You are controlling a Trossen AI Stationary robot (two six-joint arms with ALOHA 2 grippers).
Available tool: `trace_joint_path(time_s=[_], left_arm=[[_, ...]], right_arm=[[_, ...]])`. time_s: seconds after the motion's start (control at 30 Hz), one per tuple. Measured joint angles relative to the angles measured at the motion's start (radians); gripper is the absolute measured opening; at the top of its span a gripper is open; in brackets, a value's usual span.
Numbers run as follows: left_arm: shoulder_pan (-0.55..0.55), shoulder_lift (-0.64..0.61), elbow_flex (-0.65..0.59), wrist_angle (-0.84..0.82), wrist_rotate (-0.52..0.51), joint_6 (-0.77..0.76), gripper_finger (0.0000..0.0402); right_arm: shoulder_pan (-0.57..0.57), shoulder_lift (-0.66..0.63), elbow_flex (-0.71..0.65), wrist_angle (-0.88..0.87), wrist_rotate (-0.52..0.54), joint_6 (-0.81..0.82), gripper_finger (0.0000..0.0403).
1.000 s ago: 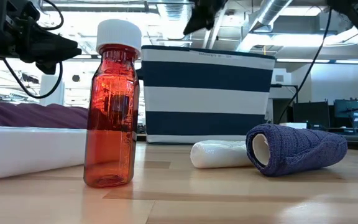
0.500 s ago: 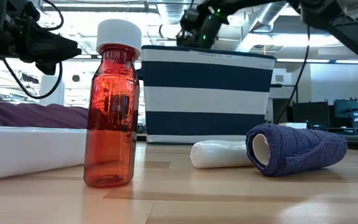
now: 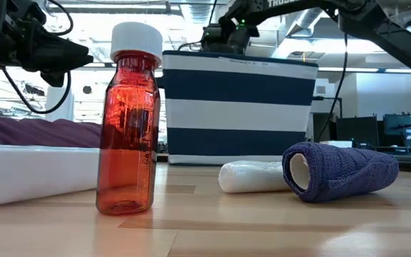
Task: Pick & place medical supplies in basket/bin
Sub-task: Adjust the blue bin on the table
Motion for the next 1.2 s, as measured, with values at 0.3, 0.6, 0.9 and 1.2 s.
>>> trace_joint_path(time_s=[0.3, 0.6, 0.9, 1.2], left_arm=[[0.0, 0.0, 0.0, 0.007, 0.001, 0.015, 0.0114], [0.0, 0.0, -0.001, 0.021, -0.001, 0.035, 0.0114], [0.0, 0.0, -0.002, 0.058, 0.001, 0.025, 0.0114], [0.0, 0.0, -0.002, 0.063, -0.01, 0.057, 0.0114]], right_arm=[[0.048, -0.001, 0.0, 0.003, -0.186, 0.006, 0.0], [0.093, -0.001, 0.0, 0.027, -0.22, 0.025, 0.0], [0.101, -0.013, 0.007, 0.071, -0.231, 0.035, 0.0], [0.126, -0.05, 0.008, 0.07, -0.141, 0.057, 0.0]])
